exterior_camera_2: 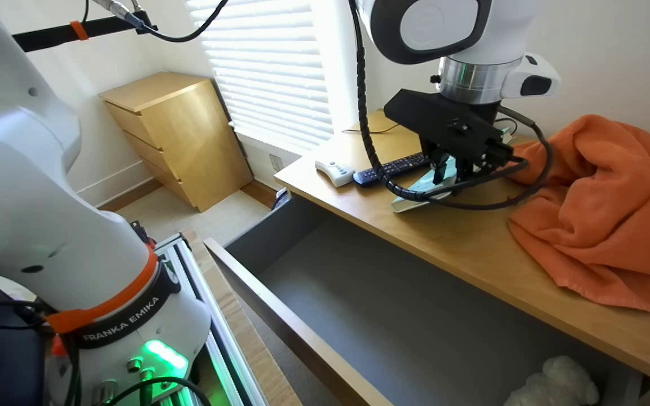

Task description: Flip the light blue book on the cabinet top anticlockwise once

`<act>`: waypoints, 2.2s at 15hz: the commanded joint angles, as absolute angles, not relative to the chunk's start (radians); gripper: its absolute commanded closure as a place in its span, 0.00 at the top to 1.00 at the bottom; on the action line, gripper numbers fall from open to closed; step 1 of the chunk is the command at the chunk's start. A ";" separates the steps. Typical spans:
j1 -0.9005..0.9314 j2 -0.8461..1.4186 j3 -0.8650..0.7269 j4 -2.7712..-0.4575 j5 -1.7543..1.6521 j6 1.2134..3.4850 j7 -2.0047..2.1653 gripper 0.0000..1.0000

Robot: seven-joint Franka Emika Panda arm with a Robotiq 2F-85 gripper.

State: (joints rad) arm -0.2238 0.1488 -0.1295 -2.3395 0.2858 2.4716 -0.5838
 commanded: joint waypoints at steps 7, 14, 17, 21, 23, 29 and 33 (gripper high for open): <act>-0.323 0.188 -0.136 -2.391 0.540 2.445 -0.779 0.12; -0.386 0.244 -0.182 -2.379 0.552 2.345 -0.821 0.12; -0.396 0.271 -0.193 -2.374 0.535 2.318 -0.812 0.12; -0.398 0.260 -0.172 -2.390 0.579 2.350 -0.837 0.56; -0.397 0.257 -0.153 -2.392 0.616 2.367 -0.874 0.68; -0.380 0.317 -0.129 -2.372 0.725 2.470 -0.909 1.00; -0.370 0.372 -0.120 -2.369 0.706 2.552 -0.880 0.88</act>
